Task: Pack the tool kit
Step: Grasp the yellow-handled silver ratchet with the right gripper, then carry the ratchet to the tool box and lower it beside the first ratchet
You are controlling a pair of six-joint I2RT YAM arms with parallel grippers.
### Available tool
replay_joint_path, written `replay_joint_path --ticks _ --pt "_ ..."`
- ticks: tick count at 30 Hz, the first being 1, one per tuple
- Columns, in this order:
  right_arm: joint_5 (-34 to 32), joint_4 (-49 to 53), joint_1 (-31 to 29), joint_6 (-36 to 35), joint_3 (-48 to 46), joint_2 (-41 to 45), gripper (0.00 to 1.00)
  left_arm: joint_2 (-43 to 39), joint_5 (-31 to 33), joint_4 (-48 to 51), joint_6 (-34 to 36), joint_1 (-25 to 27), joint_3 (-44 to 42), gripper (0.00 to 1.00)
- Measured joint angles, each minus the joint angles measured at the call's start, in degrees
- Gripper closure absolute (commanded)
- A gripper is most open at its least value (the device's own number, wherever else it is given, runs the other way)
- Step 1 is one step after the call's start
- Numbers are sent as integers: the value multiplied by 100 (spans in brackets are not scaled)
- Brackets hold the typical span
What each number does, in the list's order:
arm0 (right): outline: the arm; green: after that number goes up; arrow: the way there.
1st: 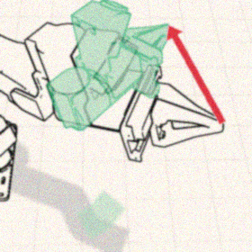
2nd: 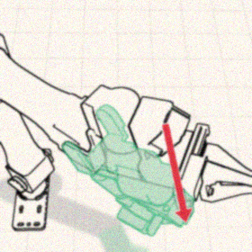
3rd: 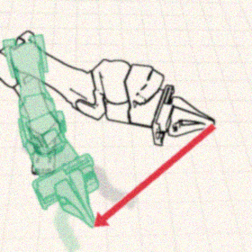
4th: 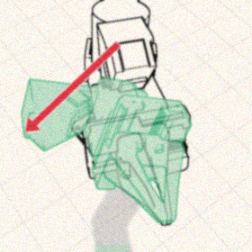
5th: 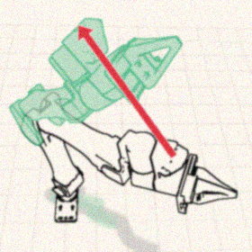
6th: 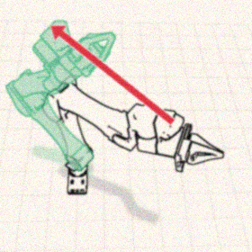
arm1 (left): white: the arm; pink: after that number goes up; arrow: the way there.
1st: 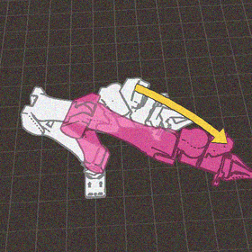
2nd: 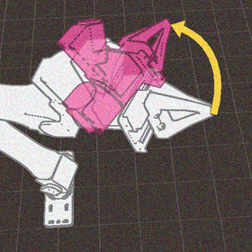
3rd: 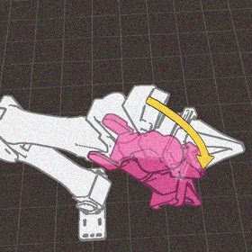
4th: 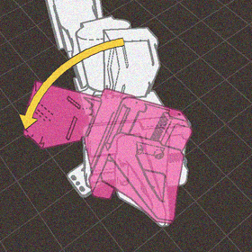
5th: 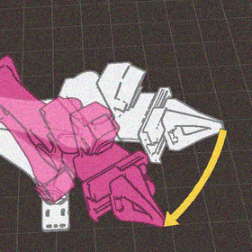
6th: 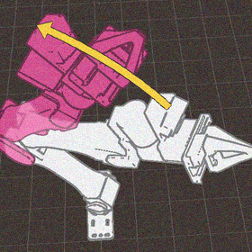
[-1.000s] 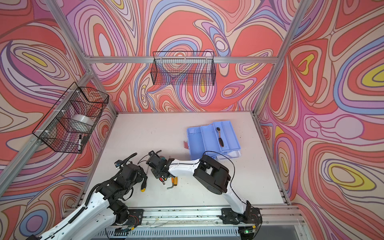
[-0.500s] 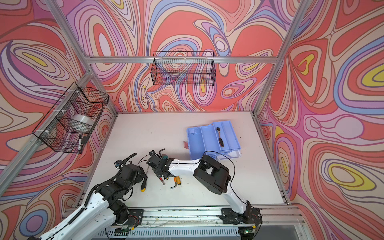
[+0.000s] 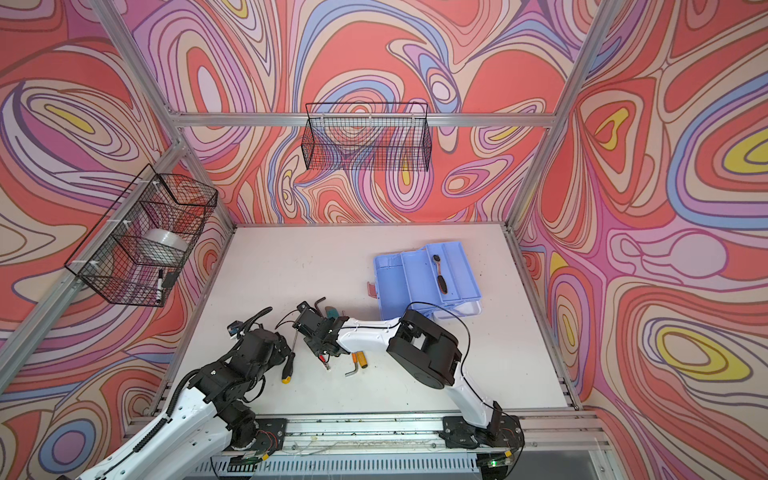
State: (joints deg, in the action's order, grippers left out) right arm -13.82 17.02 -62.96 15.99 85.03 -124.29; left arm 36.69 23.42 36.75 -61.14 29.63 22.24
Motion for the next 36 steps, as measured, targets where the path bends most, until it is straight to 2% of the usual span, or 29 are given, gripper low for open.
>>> replay_joint_path --ticks 17,28,36 --pt "393 149 129 245 -339 424 100 151 -92 48 13 0 -24 0" --pt "535 72 417 278 -772 1613 100 240 -323 -66 114 0 -66 0" --pt "474 59 1025 192 -1421 2529 100 317 -457 -208 190 0 -94 0"
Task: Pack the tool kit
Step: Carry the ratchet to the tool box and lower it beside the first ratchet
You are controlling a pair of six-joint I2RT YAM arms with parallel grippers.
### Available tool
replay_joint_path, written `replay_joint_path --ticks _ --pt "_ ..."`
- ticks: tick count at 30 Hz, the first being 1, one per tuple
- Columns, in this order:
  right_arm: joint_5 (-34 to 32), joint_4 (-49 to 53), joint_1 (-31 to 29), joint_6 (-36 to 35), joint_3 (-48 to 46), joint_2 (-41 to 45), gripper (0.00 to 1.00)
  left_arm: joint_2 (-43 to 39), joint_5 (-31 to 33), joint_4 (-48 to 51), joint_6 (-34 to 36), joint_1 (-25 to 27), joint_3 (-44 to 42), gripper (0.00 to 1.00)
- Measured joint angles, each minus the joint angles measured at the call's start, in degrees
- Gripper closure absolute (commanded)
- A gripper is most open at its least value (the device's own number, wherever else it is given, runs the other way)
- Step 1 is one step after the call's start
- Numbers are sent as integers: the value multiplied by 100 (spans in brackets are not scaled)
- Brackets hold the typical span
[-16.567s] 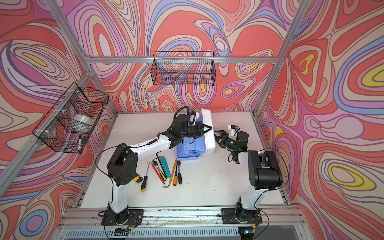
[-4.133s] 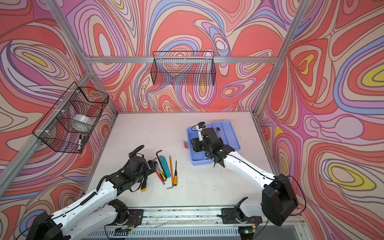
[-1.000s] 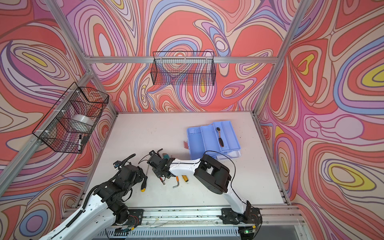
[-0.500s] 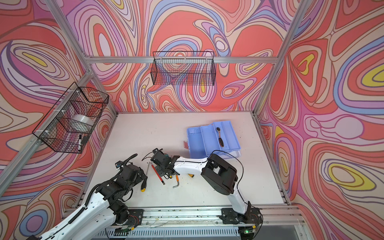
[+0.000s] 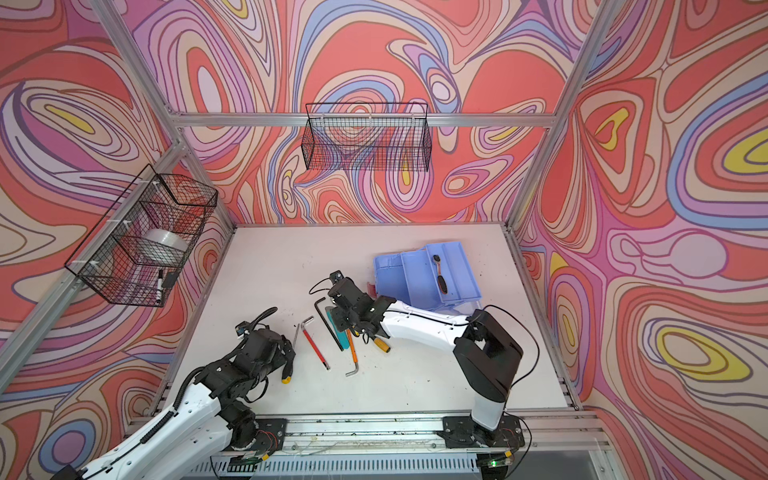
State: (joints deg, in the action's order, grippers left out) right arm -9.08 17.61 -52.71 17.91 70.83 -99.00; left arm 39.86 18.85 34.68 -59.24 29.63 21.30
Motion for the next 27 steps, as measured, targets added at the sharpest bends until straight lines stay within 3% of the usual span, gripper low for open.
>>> replay_joint_path --ticks 13,27 --pt "-92 323 1838 -549 -894 1646 100 92 -146 -234 68 0 -20 0" --pt "201 560 3613 -1193 -1023 1917 100 120 -234 -319 72 0 -37 0"
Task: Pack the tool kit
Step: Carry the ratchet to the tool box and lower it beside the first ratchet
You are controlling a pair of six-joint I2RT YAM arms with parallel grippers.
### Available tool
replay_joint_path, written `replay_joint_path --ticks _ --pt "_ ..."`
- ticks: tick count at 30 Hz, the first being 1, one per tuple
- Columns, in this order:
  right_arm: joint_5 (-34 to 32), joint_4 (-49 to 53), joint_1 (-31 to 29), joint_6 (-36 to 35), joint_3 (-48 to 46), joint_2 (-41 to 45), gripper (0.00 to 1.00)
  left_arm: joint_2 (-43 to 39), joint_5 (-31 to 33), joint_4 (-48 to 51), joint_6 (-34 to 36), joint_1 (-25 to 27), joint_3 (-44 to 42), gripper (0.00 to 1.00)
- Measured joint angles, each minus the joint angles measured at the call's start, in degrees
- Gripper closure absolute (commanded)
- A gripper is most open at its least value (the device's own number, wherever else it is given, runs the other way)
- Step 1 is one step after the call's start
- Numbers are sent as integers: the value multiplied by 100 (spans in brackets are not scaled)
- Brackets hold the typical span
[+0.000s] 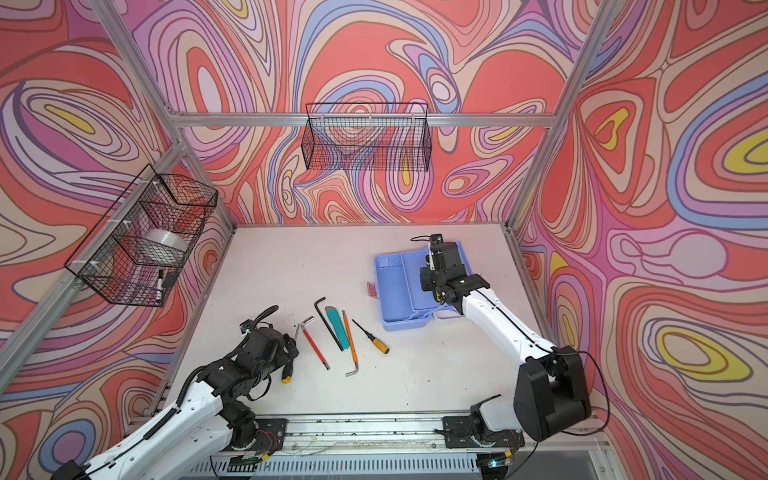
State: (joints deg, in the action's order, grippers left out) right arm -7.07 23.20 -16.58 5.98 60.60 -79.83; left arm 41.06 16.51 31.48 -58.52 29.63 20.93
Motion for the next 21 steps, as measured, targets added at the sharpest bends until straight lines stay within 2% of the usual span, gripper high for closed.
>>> replay_joint_path --ticks 9,21 --pt "136 39 599 -267 -9 -42 100 7 -2 -44 0 0 -59 0" --pt "162 -184 721 -553 20 -542 100 26 -4 -50 0 0 -76 0"
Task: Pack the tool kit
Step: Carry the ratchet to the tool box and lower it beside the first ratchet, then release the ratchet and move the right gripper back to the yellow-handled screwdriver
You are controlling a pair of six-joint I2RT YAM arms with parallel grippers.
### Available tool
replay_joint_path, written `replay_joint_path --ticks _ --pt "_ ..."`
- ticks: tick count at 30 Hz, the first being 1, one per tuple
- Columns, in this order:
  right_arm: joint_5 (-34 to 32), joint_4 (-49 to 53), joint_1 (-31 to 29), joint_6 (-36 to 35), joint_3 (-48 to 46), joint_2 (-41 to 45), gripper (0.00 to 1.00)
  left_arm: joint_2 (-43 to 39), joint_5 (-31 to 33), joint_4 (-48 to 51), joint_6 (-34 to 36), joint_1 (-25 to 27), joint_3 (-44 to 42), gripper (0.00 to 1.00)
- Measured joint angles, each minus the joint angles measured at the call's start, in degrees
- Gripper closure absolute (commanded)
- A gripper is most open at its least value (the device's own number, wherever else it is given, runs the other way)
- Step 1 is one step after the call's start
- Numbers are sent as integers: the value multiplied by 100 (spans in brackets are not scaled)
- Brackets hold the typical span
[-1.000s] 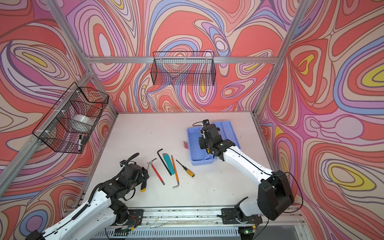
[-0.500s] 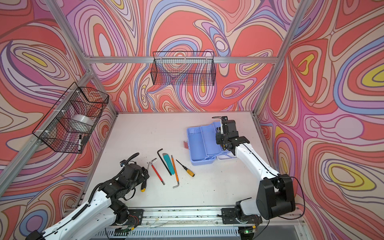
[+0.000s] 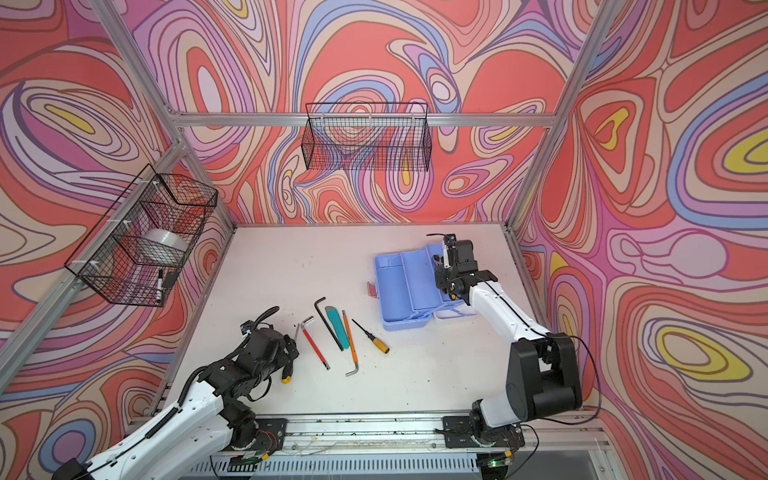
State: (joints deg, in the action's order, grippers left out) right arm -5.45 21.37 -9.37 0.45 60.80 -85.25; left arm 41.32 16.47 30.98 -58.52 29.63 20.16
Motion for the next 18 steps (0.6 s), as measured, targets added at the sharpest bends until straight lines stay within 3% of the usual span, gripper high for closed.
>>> replay_joint_path --ticks 5,12,15,18 --pt "-31 -63 22 -39 33 -184 96 -9 0 0 2 0 -4 0" --pt "-61 -127 35 -26 85 -221 73 -9 -2 0 2 0 -9 0" --pt "-70 -190 35 4 144 -212 58 -9 -4 -4 2 0 -9 0" --pt "-66 -201 35 24 146 -164 51 2 -22 -50 2 0 -9 0"
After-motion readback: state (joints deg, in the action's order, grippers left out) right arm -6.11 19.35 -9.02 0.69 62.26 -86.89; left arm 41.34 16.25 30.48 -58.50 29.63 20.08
